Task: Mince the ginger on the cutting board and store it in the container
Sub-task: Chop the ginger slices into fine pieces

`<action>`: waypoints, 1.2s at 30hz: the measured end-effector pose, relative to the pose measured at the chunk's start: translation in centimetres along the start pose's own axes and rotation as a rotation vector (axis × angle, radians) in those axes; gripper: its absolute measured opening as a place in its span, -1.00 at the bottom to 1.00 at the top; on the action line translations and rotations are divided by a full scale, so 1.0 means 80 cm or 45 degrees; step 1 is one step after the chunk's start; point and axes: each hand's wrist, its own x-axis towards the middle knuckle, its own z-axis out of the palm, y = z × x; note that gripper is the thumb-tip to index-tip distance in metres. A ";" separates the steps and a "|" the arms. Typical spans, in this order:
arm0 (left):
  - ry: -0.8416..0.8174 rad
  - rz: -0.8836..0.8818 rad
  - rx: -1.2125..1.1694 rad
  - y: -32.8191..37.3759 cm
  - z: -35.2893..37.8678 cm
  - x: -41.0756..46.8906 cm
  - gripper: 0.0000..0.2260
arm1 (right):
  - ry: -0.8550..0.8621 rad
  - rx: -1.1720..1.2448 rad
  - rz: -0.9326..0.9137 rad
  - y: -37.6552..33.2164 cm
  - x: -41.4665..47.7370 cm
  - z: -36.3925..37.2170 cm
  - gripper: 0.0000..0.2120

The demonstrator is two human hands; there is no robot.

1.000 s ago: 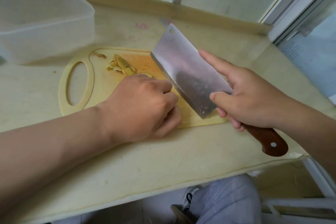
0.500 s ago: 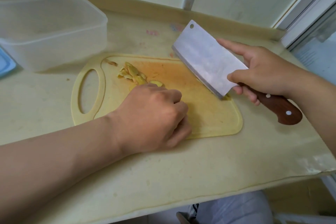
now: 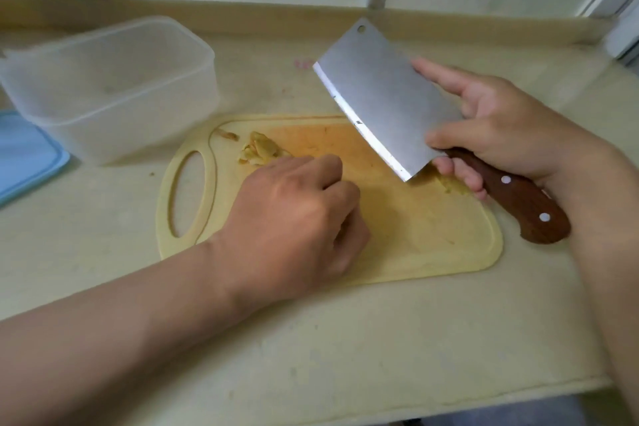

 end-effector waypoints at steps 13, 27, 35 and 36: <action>-0.468 -0.442 0.233 -0.019 -0.027 0.048 -0.73 | -0.011 -0.044 -0.128 0.008 -0.004 0.006 -0.14; -0.270 -0.640 -0.524 0.015 -0.044 0.062 -0.91 | 0.069 -0.059 -0.148 0.012 -0.007 0.000 -0.14; -0.255 -0.252 -0.172 0.007 -0.025 0.045 -0.90 | 0.132 -0.112 -0.113 0.013 -0.011 -0.005 -0.15; -0.261 -0.170 -0.137 0.005 -0.025 0.042 -0.90 | 0.132 -0.132 -0.107 0.012 -0.011 -0.005 -0.15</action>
